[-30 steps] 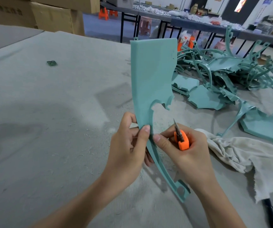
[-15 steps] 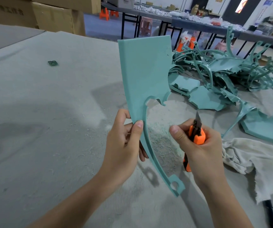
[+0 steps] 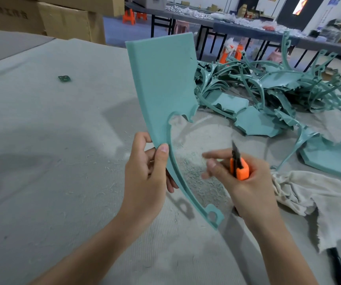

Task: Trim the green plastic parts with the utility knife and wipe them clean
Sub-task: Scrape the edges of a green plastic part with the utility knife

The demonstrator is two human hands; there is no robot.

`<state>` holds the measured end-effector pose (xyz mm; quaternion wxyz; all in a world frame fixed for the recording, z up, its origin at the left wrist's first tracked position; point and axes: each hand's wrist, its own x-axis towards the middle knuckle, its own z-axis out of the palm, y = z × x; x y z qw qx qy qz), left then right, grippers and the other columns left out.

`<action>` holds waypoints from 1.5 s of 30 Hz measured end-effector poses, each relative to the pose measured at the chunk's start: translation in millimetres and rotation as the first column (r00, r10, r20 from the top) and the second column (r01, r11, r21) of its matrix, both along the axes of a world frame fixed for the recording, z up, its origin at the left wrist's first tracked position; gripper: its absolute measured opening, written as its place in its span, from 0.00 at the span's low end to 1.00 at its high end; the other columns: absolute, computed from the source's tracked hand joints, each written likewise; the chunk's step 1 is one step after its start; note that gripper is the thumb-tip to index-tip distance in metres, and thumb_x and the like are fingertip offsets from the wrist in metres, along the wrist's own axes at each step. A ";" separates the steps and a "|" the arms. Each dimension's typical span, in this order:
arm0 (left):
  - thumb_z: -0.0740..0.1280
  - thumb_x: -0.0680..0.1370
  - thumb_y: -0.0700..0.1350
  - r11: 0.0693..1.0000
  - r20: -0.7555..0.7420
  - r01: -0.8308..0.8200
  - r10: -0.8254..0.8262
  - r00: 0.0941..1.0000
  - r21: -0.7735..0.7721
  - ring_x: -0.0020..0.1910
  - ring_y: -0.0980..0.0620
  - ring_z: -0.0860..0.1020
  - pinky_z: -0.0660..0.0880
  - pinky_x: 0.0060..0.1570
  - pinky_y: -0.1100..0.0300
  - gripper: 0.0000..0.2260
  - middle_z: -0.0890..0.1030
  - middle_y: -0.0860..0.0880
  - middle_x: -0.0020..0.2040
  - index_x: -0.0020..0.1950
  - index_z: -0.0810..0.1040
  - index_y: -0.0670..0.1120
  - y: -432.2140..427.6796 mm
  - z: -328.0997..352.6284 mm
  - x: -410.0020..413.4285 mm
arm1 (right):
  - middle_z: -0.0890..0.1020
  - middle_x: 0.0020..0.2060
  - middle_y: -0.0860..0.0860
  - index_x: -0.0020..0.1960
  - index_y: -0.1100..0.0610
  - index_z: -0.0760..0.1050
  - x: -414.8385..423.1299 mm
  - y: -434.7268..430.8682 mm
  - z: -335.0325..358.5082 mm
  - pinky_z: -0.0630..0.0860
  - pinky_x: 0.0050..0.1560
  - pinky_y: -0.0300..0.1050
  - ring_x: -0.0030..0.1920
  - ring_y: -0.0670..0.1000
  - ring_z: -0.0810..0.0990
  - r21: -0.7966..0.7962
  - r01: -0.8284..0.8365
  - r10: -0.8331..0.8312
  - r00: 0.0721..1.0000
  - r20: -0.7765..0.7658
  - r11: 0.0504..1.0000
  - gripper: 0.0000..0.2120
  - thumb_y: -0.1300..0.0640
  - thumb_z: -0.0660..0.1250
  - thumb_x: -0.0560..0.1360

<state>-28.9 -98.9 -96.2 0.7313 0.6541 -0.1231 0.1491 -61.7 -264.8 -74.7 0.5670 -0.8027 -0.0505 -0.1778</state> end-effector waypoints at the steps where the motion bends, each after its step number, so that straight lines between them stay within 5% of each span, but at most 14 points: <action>1: 0.59 0.79 0.48 1.000 0.012 -0.020 0.020 1.000 0.004 0.22 0.44 0.74 0.71 0.22 0.56 0.02 0.77 0.43 0.29 0.48 0.68 0.51 0.6 0.2 0.6 | 0.84 0.30 0.49 0.41 0.50 0.83 -0.8 2.7 1.4 0.78 0.33 0.47 0.31 0.54 0.81 -0.009 -0.032 0.032 0.999 -0.012 0.999 0.03 0.55 0.75 0.73; 4: 0.58 0.80 0.47 0.998 0.033 -0.067 0.067 0.997 0.011 0.21 0.43 0.75 0.72 0.22 0.57 0.02 0.77 0.44 0.27 0.47 0.67 0.52 2.9 0.2 1.7 | 0.79 0.27 0.53 0.37 0.54 0.82 -1.9 9.6 -0.6 0.74 0.29 0.46 0.27 0.51 0.76 -0.121 -0.111 0.112 0.994 0.001 0.986 0.15 0.43 0.77 0.68; 7: 0.58 0.80 0.47 0.997 0.018 -0.070 0.070 0.997 0.014 0.21 0.44 0.76 0.73 0.23 0.57 0.03 0.77 0.43 0.28 0.47 0.67 0.53 3.6 0.1 2.5 | 0.74 0.27 0.59 0.35 0.65 0.78 -3.2 15.5 -3.6 0.67 0.32 0.53 0.30 0.58 0.70 -0.187 -0.155 0.157 0.988 -0.003 0.970 0.20 0.47 0.74 0.69; 14: 0.59 0.79 0.49 0.998 -0.012 0.051 -0.051 0.999 0.036 0.23 0.41 0.76 0.73 0.22 0.51 0.04 0.79 0.42 0.31 0.49 0.68 0.50 -1.7 -2.9 -1.6 | 0.76 0.28 0.59 0.37 0.62 0.78 -2.1 16.2 -1.8 0.70 0.35 0.58 0.30 0.59 0.72 -0.193 -0.157 0.159 0.987 -0.007 0.969 0.16 0.49 0.70 0.73; 18: 0.59 0.80 0.50 0.991 -0.013 0.125 -0.125 0.992 0.055 0.22 0.43 0.76 0.74 0.22 0.52 0.05 0.79 0.44 0.30 0.49 0.68 0.49 -3.0 -4.4 -4.8 | 0.77 0.28 0.56 0.37 0.60 0.78 -0.5 16.2 -5.8 0.72 0.36 0.57 0.31 0.58 0.74 -0.140 -0.014 0.023 0.997 0.067 0.990 0.13 0.50 0.69 0.73; 24: 0.60 0.80 0.50 0.950 -0.058 0.309 -0.306 0.950 0.044 0.22 0.42 0.75 0.73 0.22 0.55 0.03 0.79 0.45 0.31 0.49 0.70 0.52 -4.8 -4.7 -5.7 | 0.85 0.36 0.40 0.43 0.46 0.82 4.5 9.4 -10.9 0.76 0.43 0.30 0.39 0.41 0.84 0.030 0.202 -0.204 0.972 0.119 0.979 0.08 0.59 0.70 0.76; 27: 0.60 0.80 0.51 0.929 -0.073 0.363 -0.358 0.931 0.075 0.22 0.41 0.75 0.73 0.22 0.55 0.02 0.79 0.43 0.32 0.50 0.71 0.55 -8.4 -5.2 -10.3 | 0.86 0.41 0.40 0.48 0.45 0.82 3.7 12.2 -10.5 0.78 0.47 0.32 0.43 0.42 0.85 0.025 0.119 -0.122 0.983 0.135 0.993 0.11 0.62 0.70 0.77; 33: 0.61 0.80 0.49 0.886 -0.107 0.463 -0.458 0.882 0.020 0.22 0.42 0.74 0.73 0.22 0.56 0.06 0.77 0.45 0.30 0.53 0.69 0.48 -9.1 -3.5 -13.6 | 0.83 0.35 0.49 0.40 0.49 0.81 0.9 16.6 -5.9 0.76 0.40 0.45 0.37 0.55 0.80 0.110 0.117 -0.136 0.973 0.185 0.987 0.04 0.56 0.71 0.72; 37: 0.60 0.80 0.48 0.863 -0.117 0.505 -0.500 0.858 0.017 0.23 0.45 0.75 0.73 0.23 0.56 0.05 0.78 0.46 0.30 0.52 0.70 0.48 -7.5 -2.7 -14.8 | 0.83 0.36 0.48 0.40 0.52 0.80 0.5 17.0 -4.7 0.77 0.40 0.42 0.37 0.52 0.80 0.116 0.138 -0.160 0.964 0.212 0.984 0.03 0.58 0.70 0.72; 41: 0.62 0.79 0.48 0.878 -0.130 0.473 -0.462 0.877 0.075 0.27 0.41 0.77 0.76 0.26 0.53 0.04 0.81 0.46 0.33 0.53 0.72 0.50 -5.3 -1.6 -13.5 | 0.82 0.34 0.51 0.40 0.54 0.80 -1.0 15.3 -6.8 0.76 0.37 0.51 0.33 0.55 0.79 0.033 0.153 -0.156 0.954 0.255 0.988 0.05 0.58 0.69 0.75; 45: 0.65 0.76 0.50 0.913 -0.165 0.405 -0.392 0.905 0.051 0.36 0.44 0.82 0.76 0.27 0.56 0.06 0.83 0.47 0.38 0.50 0.80 0.55 -3.9 1.4 -11.7 | 0.79 0.31 0.45 0.42 0.51 0.78 -1.6 19.1 -7.7 0.70 0.31 0.38 0.30 0.46 0.74 -0.082 0.133 -0.103 0.949 0.299 0.988 0.06 0.54 0.67 0.77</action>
